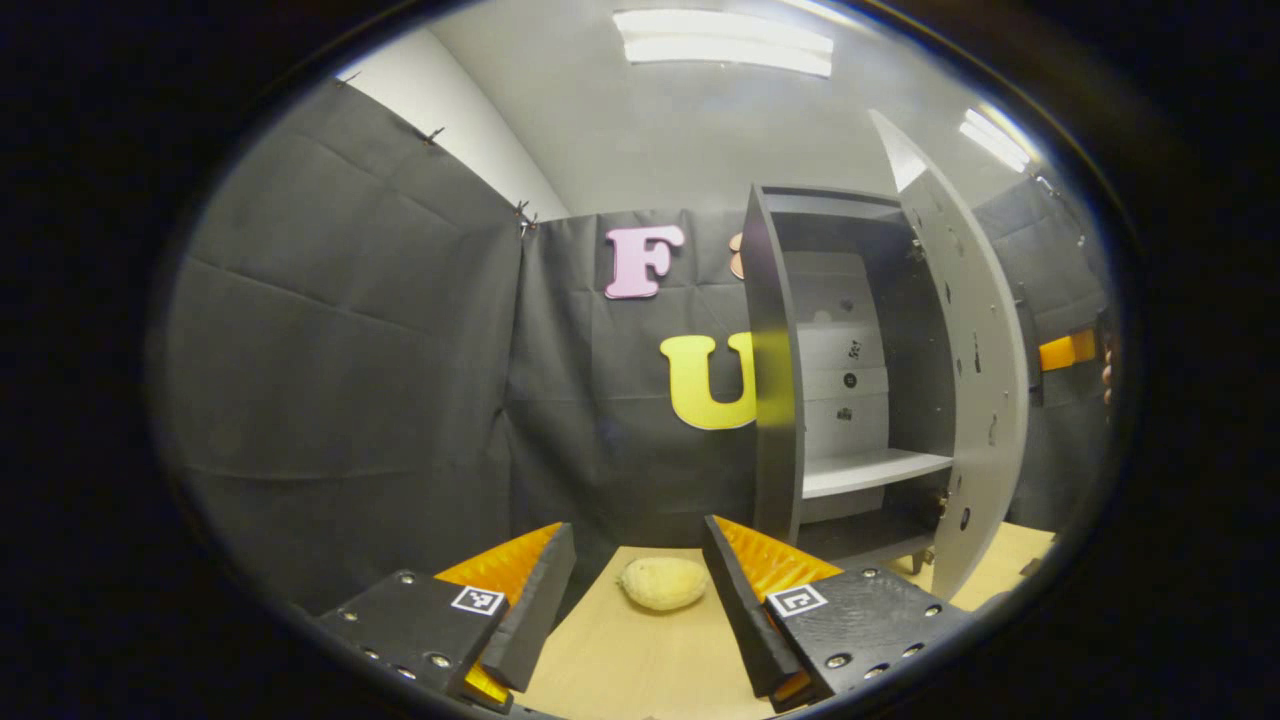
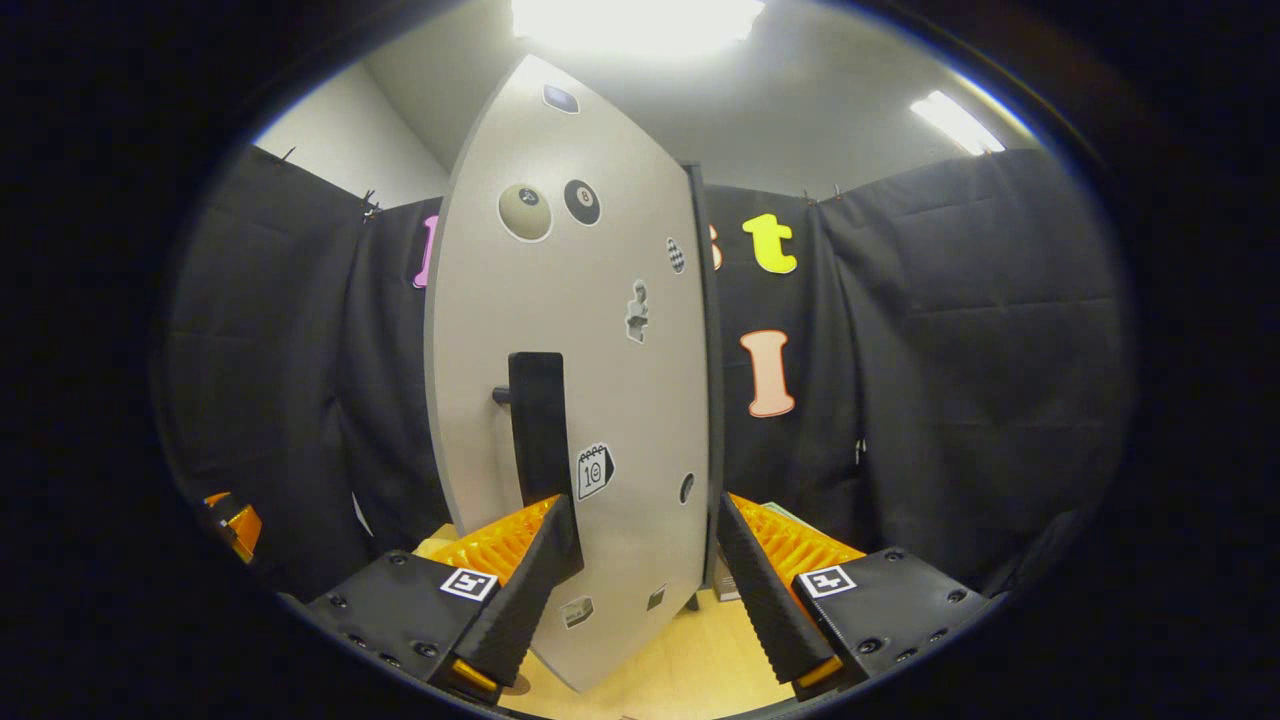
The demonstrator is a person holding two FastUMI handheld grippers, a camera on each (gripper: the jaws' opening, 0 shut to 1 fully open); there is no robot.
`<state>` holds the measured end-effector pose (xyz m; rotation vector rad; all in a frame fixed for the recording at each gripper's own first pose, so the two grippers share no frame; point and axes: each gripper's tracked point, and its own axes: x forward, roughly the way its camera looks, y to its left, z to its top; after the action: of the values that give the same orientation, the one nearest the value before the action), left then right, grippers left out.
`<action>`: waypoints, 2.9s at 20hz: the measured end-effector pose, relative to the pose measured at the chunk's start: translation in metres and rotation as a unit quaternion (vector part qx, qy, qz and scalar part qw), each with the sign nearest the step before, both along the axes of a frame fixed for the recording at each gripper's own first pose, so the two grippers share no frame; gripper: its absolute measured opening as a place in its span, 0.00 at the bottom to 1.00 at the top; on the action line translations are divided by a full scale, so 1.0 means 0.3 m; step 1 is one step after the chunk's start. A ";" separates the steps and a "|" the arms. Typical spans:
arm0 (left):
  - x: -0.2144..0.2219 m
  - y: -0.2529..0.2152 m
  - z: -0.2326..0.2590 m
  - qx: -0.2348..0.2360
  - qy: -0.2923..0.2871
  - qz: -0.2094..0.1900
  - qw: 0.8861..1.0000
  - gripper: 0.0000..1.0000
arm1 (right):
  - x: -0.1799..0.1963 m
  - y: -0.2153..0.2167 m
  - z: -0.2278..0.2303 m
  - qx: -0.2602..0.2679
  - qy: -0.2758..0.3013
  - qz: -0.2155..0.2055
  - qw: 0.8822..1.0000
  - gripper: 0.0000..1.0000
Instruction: Open the cabinet door with the right hand, grasp the bottle in the cabinet with the left hand and place it on the coaster, then close the cabinet door with the right hand.
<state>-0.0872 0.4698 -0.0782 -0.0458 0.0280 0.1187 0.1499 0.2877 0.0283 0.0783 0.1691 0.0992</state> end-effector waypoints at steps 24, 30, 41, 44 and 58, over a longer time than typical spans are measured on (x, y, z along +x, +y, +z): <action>0.043 -0.442 0.114 0.018 0.019 0.008 1.000 0.78 | 0.134 -0.028 0.006 0.030 -0.027 0.125 0.991 0.97; 0.080 -0.626 0.164 0.015 0.007 -0.018 1.000 0.80 | 0.019 -0.305 0.002 -0.020 -0.048 0.093 0.994 0.92; 0.046 -0.726 0.176 0.003 -0.021 -0.048 0.999 0.77 | -0.068 -0.510 -0.090 -0.037 -0.058 0.041 0.997 0.98; 0.048 -0.721 0.187 0.010 -0.028 -0.049 0.998 0.77 | -0.079 -0.545 -0.090 -0.018 -0.063 0.025 0.998 0.94; 0.084 -0.702 0.149 0.012 -0.018 -0.043 0.999 0.80 | -0.071 -0.553 -0.068 -0.007 -0.076 0.012 0.997 0.98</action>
<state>-0.0621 0.2591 -0.0335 -0.0227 -0.0068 0.0316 0.1287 0.1217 0.0079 0.0538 0.0183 0.1265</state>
